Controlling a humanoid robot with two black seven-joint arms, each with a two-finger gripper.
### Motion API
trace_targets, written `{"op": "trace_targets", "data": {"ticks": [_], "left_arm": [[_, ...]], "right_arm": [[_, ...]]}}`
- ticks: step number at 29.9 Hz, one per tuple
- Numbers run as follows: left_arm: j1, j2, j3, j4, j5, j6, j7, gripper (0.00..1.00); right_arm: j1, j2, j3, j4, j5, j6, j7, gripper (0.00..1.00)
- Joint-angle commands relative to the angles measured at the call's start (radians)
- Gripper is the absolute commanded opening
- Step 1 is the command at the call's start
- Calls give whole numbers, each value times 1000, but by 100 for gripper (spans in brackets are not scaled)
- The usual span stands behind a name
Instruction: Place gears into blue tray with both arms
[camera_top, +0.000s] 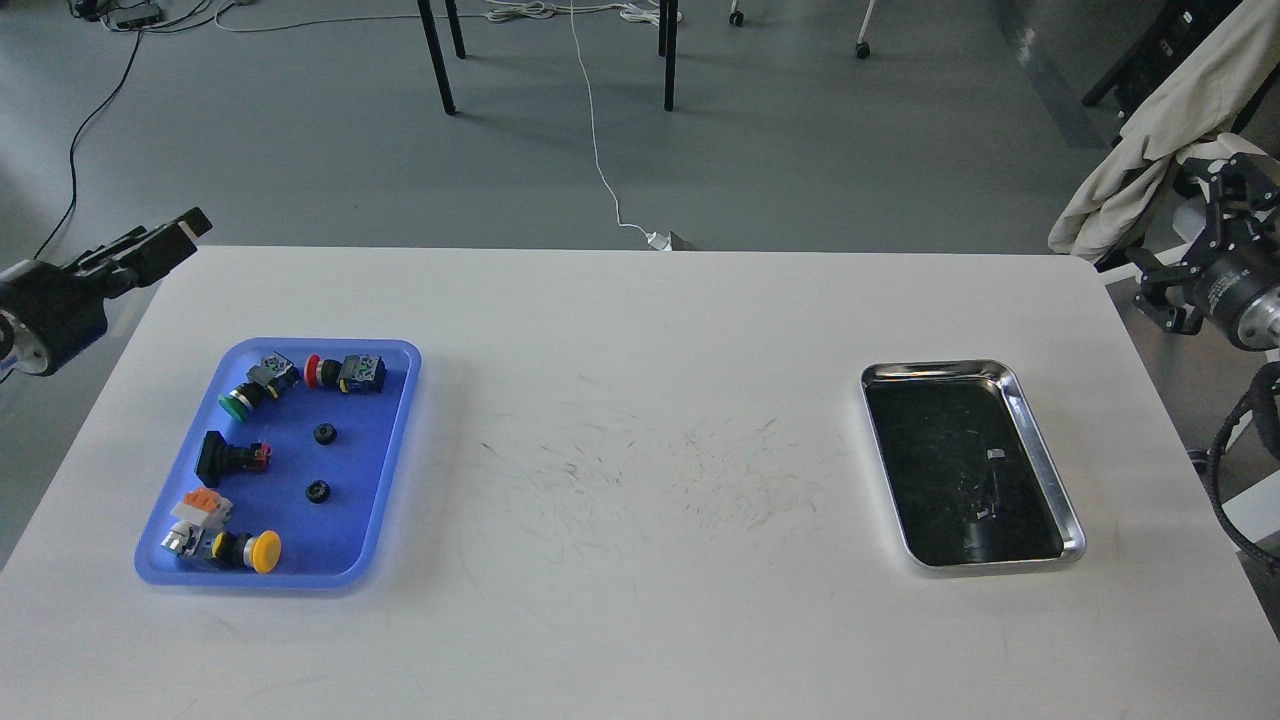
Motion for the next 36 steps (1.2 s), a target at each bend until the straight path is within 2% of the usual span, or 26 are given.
{"op": "trace_targets", "data": {"ticks": [1, 4, 8, 13, 22, 26, 29, 33, 34, 36], "left_arm": [[-7, -1, -5, -4, -64, -8, 0, 97], [-12, -8, -63, -6, -142, -36, 0, 97], [-14, -46, -132, 17, -237, -140, 0, 97], [-14, -135, -189, 82, -317, -154, 0, 98], [-35, -257, -284, 160, -550, -211, 0, 98], [-40, -346, -402, 172, -647, -304, 141, 98], [-47, -367, -439, 174, -668, -304, 243, 98], [-50, -404, -534, 175, -809, -306, 423, 98], [-49, -413, -537, 177, -817, -298, 444, 98], [-50, -433, -537, 180, -819, -286, 444, 98]], "right_arm": [[-2, -25, -1, 23, -1, 14, -2, 99], [4, -39, 3, 20, 2, -6, -6, 99], [0, -41, 29, 32, 87, -27, -5, 99], [1, -13, 48, 46, 114, -124, -3, 99], [12, 14, 28, 176, 106, -113, 0, 99], [0, 86, 20, 187, 106, -101, 5, 99], [12, 142, 51, 175, 110, -121, -2, 99], [15, 192, 129, 169, 141, -125, -6, 99], [15, 215, 143, 153, 150, -134, -6, 99], [14, 241, 166, 127, 169, -151, -11, 99]]}}
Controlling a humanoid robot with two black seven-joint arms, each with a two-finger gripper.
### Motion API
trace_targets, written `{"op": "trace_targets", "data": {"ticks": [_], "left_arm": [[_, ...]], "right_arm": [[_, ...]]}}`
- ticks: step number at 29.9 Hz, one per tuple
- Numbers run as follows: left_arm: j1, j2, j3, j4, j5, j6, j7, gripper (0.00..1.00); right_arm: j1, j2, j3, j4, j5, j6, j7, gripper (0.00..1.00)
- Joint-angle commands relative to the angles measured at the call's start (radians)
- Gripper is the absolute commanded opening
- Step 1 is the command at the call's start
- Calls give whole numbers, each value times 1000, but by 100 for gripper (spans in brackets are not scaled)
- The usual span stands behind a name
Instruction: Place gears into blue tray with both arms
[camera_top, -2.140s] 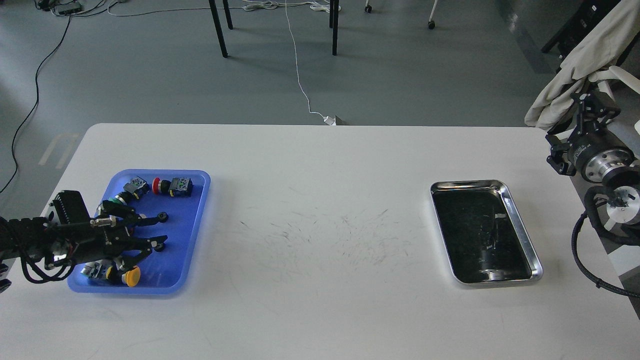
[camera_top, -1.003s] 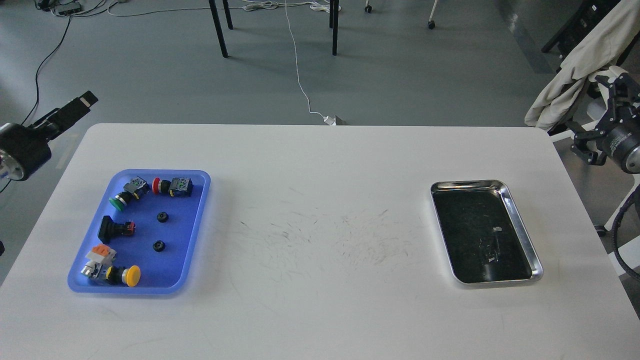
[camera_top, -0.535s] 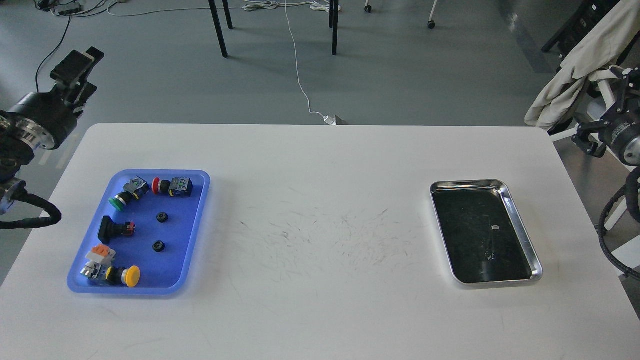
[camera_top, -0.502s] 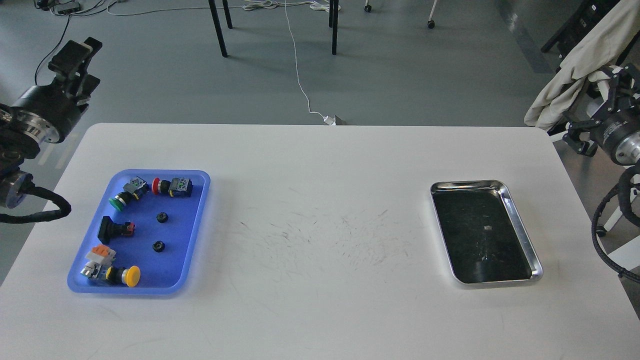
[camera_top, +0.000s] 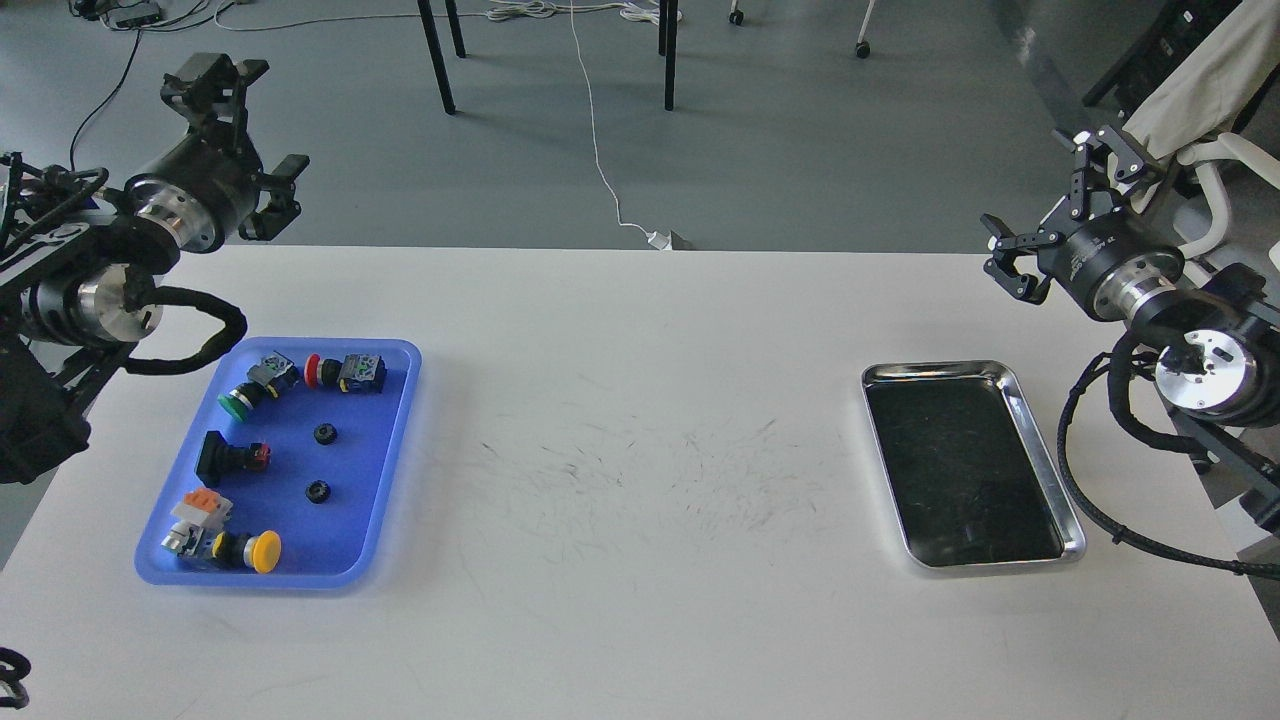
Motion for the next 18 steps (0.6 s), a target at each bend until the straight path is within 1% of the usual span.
{"op": "trace_targets", "data": {"ticks": [1, 6, 8, 11, 13, 15, 18], "left_arm": [[1, -36, -15, 4, -22, 18, 30, 98], [5, -64, -42, 10, -48, 25, 25, 98], [4, -93, -50, 36, -51, 24, 14, 98], [2, -126, -139, 78, -62, 15, -4, 98], [2, -157, -168, 84, -61, 16, -15, 98], [2, -166, -170, 90, -58, 12, -39, 98], [8, -177, -164, 98, -52, 15, -119, 99]], "right_arm": [[-1, 50, 56, -39, 37, -23, -4, 99], [-4, 129, 113, -68, 44, -23, -4, 99], [5, 146, 121, -94, 44, -23, -3, 99], [31, 185, 165, -130, 44, -18, -1, 99], [48, 211, 201, -157, 44, -13, 0, 99], [54, 240, 208, -180, 44, -9, 7, 99], [54, 283, 213, -191, 41, -1, 26, 99]]}}
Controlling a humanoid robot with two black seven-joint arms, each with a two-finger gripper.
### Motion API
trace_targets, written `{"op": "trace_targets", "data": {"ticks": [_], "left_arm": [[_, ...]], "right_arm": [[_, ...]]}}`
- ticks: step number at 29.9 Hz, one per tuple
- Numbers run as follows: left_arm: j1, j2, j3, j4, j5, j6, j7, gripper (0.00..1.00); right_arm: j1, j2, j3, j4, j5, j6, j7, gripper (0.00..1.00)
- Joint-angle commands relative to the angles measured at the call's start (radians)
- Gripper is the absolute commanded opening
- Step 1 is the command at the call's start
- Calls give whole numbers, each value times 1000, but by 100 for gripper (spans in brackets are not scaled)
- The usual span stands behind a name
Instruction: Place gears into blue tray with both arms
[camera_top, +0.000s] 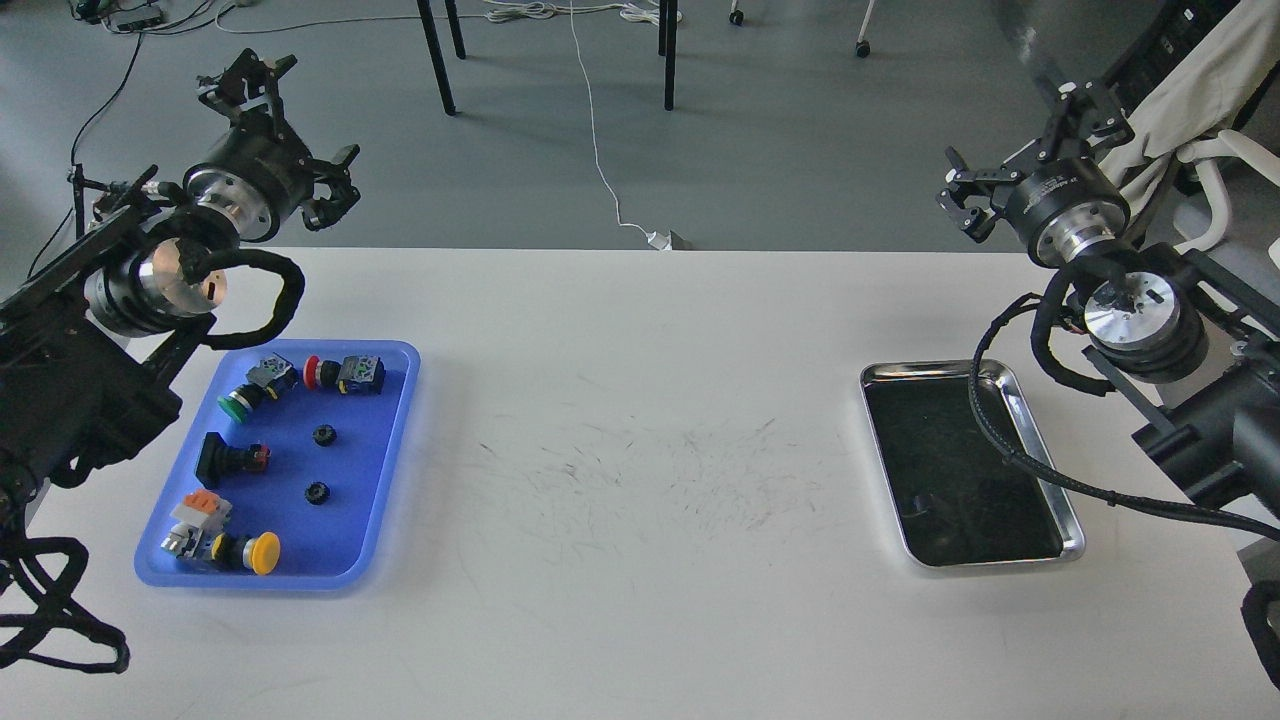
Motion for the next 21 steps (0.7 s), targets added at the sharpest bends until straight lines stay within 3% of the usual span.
{"op": "trace_targets", "data": {"ticks": [1, 5, 10, 15, 21], "left_arm": [[8, -22, 9, 7, 9, 2, -78, 99], [10, -13, 64, 18, 61, -7, -77, 99], [8, -8, 94, 22, 78, -45, -60, 99], [8, -10, 98, 1, 82, -30, -39, 99], [-1, -9, 147, 35, 70, -75, 6, 99]], "right_arm": [[2, 50, 6, -15, -6, 7, 36, 99], [2, 90, 3, -36, -15, 10, 102, 99], [7, 95, -8, -47, -18, 10, 82, 99], [13, 119, -46, -59, -43, 9, 85, 99], [24, 129, -137, -48, -100, 27, 91, 99]]}}
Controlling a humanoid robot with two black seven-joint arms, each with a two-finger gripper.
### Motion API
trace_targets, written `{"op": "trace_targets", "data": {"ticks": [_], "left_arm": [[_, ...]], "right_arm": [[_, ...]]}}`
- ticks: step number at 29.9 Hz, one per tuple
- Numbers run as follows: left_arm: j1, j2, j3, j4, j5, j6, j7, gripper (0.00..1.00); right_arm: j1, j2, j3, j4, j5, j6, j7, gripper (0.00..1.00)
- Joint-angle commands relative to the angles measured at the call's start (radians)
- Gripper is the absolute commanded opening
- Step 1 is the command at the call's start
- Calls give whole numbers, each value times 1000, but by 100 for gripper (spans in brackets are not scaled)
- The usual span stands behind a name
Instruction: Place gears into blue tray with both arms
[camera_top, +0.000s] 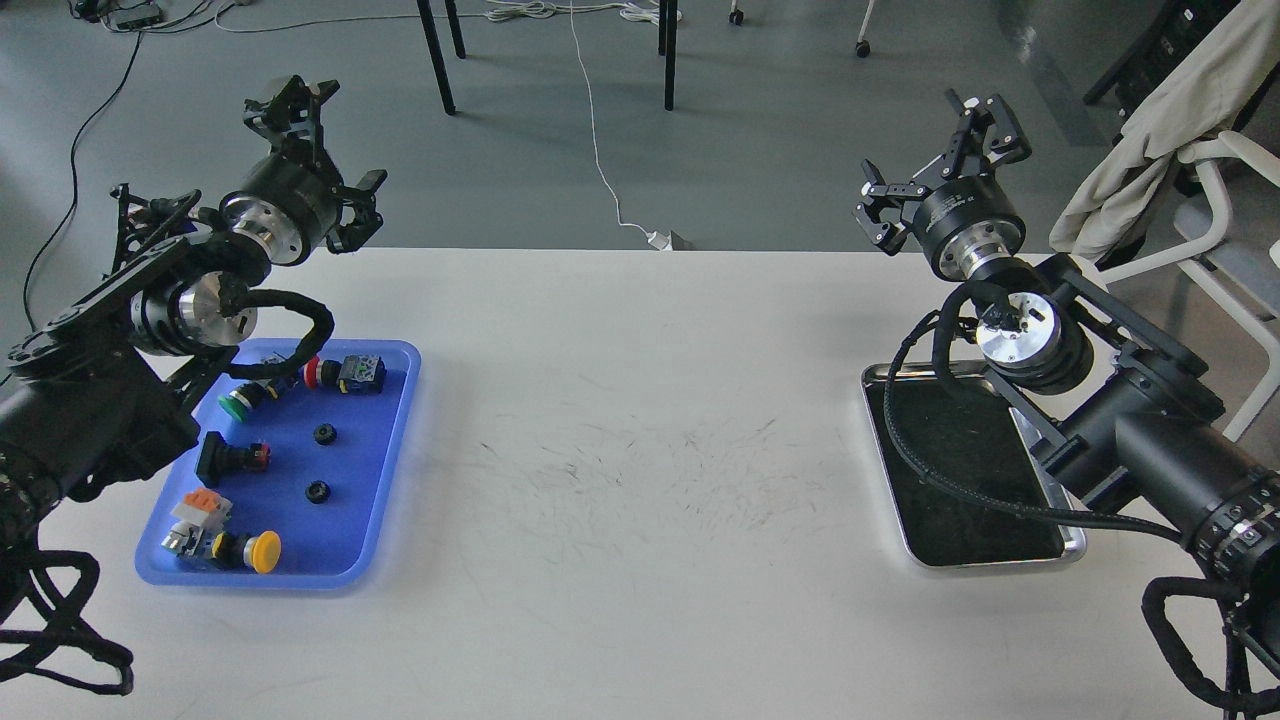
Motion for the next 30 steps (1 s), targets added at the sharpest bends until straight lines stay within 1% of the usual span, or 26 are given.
{"op": "trace_targets", "data": {"ticks": [1, 3, 5, 6, 7, 9, 10, 13, 14, 17, 23, 25, 27, 30], "left_arm": [[2, -9, 21, 3, -6, -13, 25, 99], [7, 2, 49, -7, 4, 12, 30, 99], [7, 15, 66, -7, 2, -5, 30, 99], [10, 25, 67, -16, 2, -14, 23, 99], [13, 35, 72, -32, 2, -31, 19, 99], [21, 45, 75, -101, 7, -62, 18, 99], [22, 45, 75, -119, 10, -63, 19, 99], [36, 49, 101, -159, 51, -105, 18, 99], [34, 45, 96, -149, 65, -99, 18, 99], [34, 26, 98, -136, 82, -34, 18, 99], [31, 0, 92, -104, 80, 16, 15, 99], [7, -13, 92, -70, 80, 42, 15, 99], [-7, -43, 93, -38, 82, 50, 16, 99], [-13, -55, 92, -15, 82, 55, 16, 99]], "right_arm": [[1, 0, -8, 8, -17, 18, 6, 99], [-1, -1, -8, 0, -23, 18, 3, 99], [-9, 0, -8, 6, -23, 18, 5, 99], [-12, 0, -8, 6, -23, 18, 5, 99], [-13, 0, -8, 6, -24, 18, 6, 99], [-18, -1, -7, 8, -24, 19, 6, 99], [-19, -3, -5, 6, -24, 19, 6, 99], [-21, -6, -5, 11, -24, 22, 8, 99], [-21, -8, -5, 9, -24, 21, 8, 99], [-21, -8, 3, 9, -24, 18, 8, 99], [-27, -5, 4, 1, -26, 18, 9, 99], [-27, 0, 6, -3, -26, 18, 9, 99], [-27, 2, 6, -5, -26, 18, 11, 99], [-24, 6, 7, -15, -26, 16, 11, 99]]}}
